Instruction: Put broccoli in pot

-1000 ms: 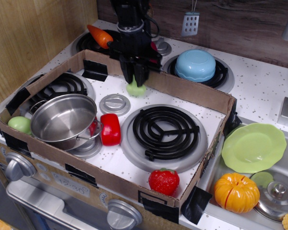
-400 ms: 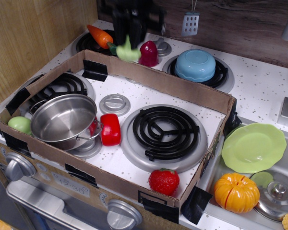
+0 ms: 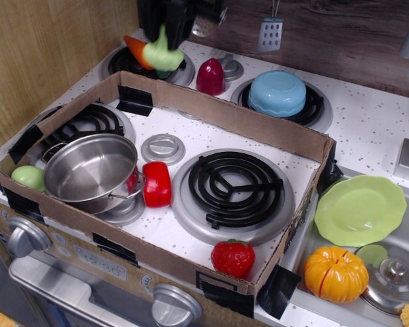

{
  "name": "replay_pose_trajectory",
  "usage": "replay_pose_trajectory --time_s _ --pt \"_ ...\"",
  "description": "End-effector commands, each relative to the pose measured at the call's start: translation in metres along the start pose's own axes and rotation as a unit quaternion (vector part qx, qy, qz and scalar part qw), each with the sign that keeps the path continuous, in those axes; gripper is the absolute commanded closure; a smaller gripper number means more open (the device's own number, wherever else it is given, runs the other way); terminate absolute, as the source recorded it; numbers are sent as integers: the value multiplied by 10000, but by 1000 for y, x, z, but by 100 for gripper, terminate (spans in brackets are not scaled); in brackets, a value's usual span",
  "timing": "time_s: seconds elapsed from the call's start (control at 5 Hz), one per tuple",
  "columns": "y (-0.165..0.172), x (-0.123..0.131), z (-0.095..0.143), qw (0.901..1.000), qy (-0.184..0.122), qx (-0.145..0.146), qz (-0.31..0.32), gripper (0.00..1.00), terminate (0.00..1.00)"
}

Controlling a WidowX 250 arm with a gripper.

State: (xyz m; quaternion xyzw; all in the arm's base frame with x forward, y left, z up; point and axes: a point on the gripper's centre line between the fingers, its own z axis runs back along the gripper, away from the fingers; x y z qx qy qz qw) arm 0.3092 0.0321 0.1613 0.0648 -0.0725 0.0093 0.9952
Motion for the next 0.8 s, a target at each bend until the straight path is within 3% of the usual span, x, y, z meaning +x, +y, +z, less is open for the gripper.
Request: replay_pose_trajectory --time_s 0.0,0.4,0.6 --pt "18 -33 3 9994 29 -20 337 100 0" --pt "20 -55 -22 9983 107 -194 544 100 0" --pt "14 -64 -35 9965 -62 -463 693 0 100"
